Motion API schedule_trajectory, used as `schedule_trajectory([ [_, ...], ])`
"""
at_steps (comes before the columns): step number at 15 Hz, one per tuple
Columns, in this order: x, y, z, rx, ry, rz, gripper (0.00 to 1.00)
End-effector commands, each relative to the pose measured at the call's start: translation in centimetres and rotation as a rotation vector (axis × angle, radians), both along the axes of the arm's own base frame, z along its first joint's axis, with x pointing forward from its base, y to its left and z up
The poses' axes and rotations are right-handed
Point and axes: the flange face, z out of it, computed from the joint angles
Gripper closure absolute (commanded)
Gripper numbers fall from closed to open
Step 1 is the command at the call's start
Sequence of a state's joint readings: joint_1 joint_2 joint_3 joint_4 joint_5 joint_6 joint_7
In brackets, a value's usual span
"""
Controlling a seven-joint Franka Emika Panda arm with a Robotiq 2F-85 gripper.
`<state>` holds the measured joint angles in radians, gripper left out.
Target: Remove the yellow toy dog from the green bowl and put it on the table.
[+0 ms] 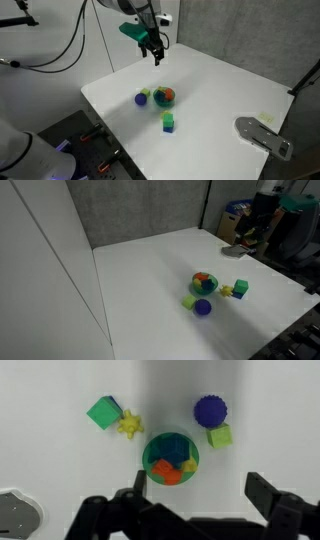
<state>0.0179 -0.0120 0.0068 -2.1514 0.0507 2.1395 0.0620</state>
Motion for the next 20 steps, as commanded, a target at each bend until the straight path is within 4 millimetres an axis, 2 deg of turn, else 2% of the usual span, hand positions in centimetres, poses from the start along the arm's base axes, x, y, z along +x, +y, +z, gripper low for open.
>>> schedule_trajectory([
  [1,3.7,-0.6,-0.9,-0.040,-0.006,0.039,0.00],
  [8,8.8,-0.1,-4.1,-0.088,0.029,0.179,0.00],
  [9,7.0,-0.2,-4.0,-0.082,0.019,0.139,0.00],
  [12,8.3,0.0,-4.9,-0.081,0.023,0.154,0.00],
  [15,8.5,0.0,-4.8,-0.081,0.021,0.157,0.00],
  [20,8.9,-0.4,-8.2,-0.071,0.017,0.204,0.00],
])
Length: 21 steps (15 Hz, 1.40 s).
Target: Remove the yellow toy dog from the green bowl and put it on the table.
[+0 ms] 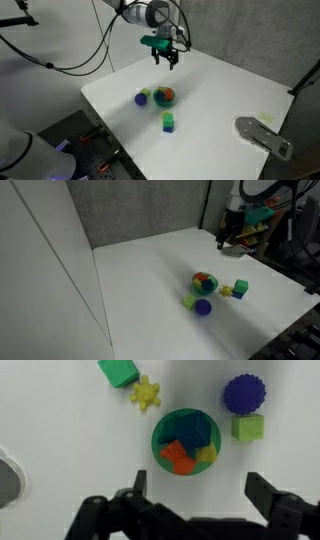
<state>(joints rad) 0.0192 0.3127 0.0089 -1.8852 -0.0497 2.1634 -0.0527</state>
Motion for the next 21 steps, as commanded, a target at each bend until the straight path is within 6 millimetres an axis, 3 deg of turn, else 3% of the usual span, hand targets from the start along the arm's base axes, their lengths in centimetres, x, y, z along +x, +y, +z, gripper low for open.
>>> schedule_trajectory([
  [1,0.6,-0.5,-2.4,0.007,-0.018,0.035,0.00],
  [11,1.9,-1.7,-11.2,0.012,-0.156,-0.033,0.00],
  [21,1.5,-1.5,-18.4,0.009,-0.090,-0.030,0.00],
])
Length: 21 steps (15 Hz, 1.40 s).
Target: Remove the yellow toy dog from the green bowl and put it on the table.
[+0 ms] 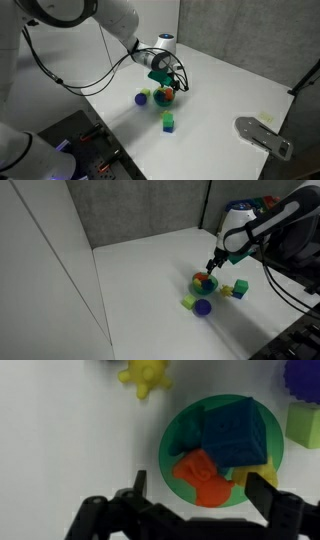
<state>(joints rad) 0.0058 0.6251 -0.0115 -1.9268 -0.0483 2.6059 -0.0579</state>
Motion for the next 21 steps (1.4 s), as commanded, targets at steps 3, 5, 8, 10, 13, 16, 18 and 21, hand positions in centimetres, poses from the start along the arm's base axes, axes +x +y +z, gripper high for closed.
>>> schedule_trajectory([
  [3,1.4,0.5,-2.0,0.004,0.005,-0.040,0.00],
  [5,2.0,0.7,-2.4,0.007,0.010,-0.060,0.00],
  [8,2.8,1.6,-3.3,0.003,0.010,-0.075,0.00],
  [10,3.3,2.3,-3.9,0.001,0.012,-0.076,0.00],
  [13,3.9,3.0,-4.9,-0.002,0.014,-0.077,0.00],
  [16,4.5,3.2,-5.9,-0.009,0.017,-0.083,0.00],
  [18,5.0,3.0,-6.4,-0.011,0.016,-0.088,0.00],
  [21,5.3,2.7,-7.0,-0.011,0.026,-0.090,0.00],
])
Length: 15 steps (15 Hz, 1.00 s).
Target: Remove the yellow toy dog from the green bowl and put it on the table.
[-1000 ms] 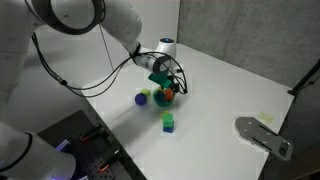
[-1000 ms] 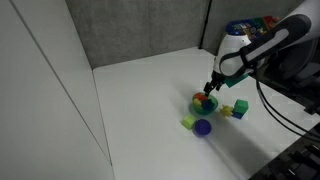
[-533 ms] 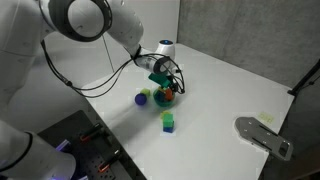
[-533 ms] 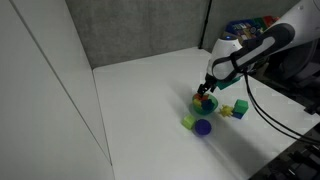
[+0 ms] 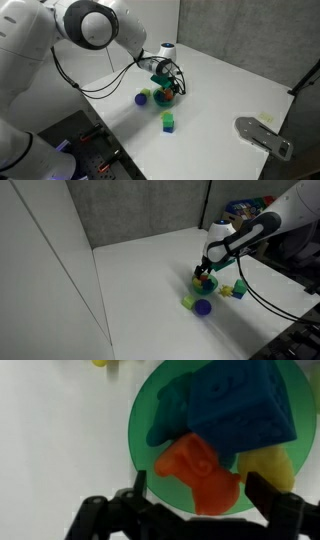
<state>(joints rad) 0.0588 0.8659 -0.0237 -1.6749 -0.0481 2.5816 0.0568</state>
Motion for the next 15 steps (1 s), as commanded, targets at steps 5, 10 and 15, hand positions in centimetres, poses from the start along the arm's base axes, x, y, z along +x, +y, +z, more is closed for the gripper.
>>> schedule_trajectory([
  [5,0.8,0.3,-0.5,0.007,0.049,-0.013,0.00],
  [10,-0.4,1.4,-1.2,0.023,0.117,-0.003,0.00],
  [15,-0.5,1.2,-1.8,0.031,0.124,0.004,0.27],
])
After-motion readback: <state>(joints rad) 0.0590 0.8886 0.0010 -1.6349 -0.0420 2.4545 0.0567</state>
